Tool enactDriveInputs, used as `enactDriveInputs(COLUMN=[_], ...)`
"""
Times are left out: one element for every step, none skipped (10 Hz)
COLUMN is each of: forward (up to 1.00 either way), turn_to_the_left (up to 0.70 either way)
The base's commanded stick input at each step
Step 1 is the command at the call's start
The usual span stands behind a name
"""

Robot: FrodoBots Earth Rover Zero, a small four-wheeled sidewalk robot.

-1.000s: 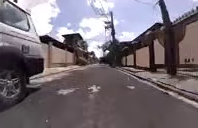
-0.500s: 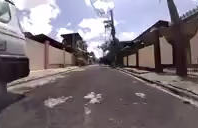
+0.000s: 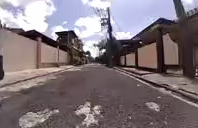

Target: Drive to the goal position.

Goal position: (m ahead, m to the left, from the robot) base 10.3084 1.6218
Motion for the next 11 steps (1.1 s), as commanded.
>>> enactDriveInputs(forward=[1.0, 1.0, 1.0, 1.0, 1.0, 1.0, 1.0, 1.0, 1.0, 1.0, 1.0], turn_to_the_left=[0.0, 0.0, 0.0, 0.0, 0.0, 0.0, 0.0, 0.0, 0.0, 0.0, 0.0])
